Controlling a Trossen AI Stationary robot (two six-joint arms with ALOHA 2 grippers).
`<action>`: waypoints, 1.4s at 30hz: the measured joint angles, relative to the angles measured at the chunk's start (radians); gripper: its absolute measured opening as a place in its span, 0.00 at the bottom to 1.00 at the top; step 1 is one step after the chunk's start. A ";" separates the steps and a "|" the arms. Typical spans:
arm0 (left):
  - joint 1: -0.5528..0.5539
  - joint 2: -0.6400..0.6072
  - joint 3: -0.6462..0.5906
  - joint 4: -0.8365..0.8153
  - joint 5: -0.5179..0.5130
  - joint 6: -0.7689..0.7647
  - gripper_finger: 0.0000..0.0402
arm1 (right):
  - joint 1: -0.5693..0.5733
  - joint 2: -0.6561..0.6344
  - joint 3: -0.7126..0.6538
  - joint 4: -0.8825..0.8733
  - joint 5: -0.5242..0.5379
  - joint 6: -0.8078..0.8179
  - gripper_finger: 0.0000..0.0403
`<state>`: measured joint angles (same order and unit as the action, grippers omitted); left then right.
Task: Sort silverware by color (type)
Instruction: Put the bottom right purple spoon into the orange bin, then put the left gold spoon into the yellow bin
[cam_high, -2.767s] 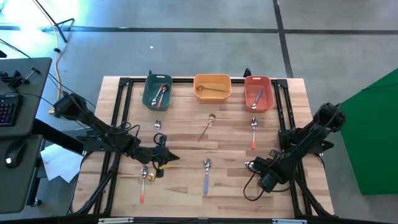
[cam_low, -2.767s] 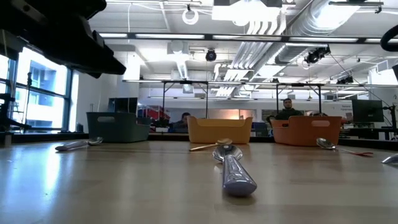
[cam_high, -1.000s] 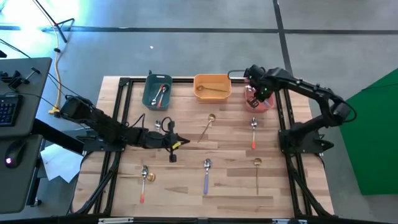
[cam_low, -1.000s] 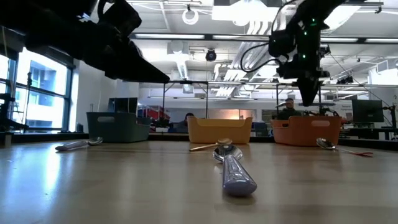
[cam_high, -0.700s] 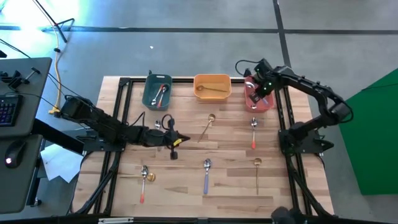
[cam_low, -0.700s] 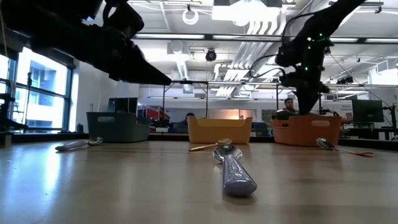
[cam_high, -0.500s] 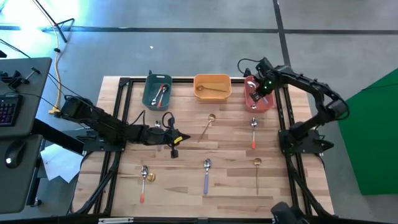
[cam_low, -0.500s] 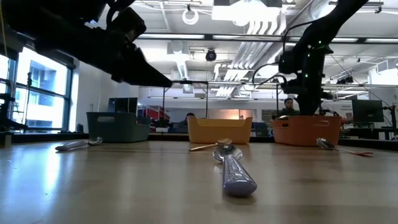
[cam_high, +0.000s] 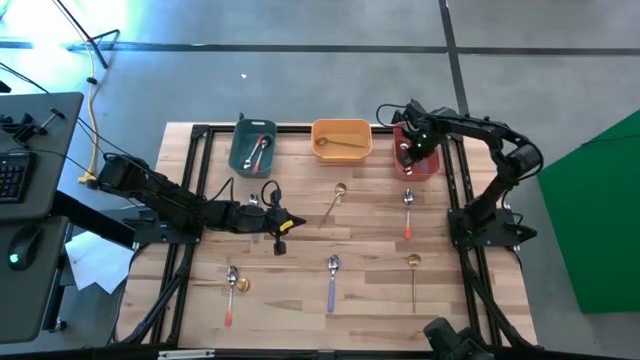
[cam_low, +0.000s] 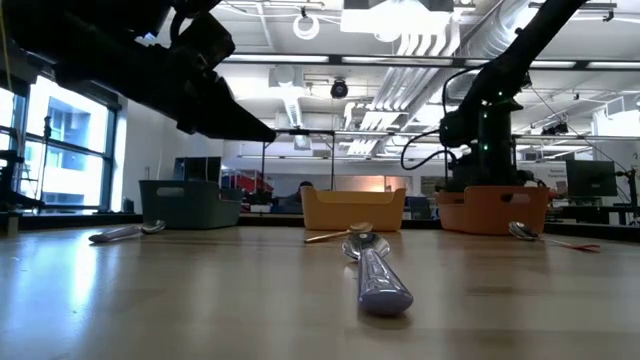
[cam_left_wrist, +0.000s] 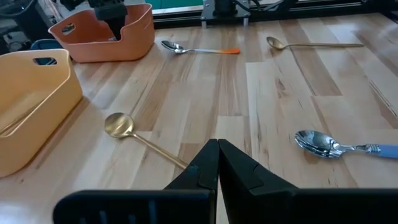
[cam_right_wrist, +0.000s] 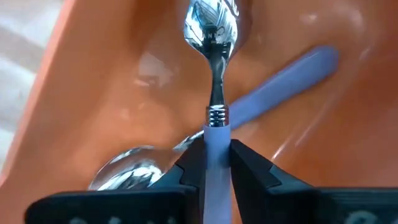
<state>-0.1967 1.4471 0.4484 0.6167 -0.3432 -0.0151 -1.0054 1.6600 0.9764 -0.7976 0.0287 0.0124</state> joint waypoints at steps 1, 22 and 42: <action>0.000 0.000 0.000 -0.002 0.000 0.000 0.00 | 0.000 0.000 0.000 0.010 0.020 -0.011 0.15; -0.047 -0.195 0.000 -0.431 0.073 -0.023 0.00 | 0.271 -0.448 -0.213 0.476 -0.020 -0.197 0.02; -0.401 -0.246 0.319 -1.444 0.147 -0.662 0.00 | 0.532 -0.740 -0.457 0.889 0.092 -0.254 0.00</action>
<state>-0.5976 1.2007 0.7674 -0.8275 -0.1966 -0.6770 -0.4738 0.9203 0.5194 0.0917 0.1207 -0.2411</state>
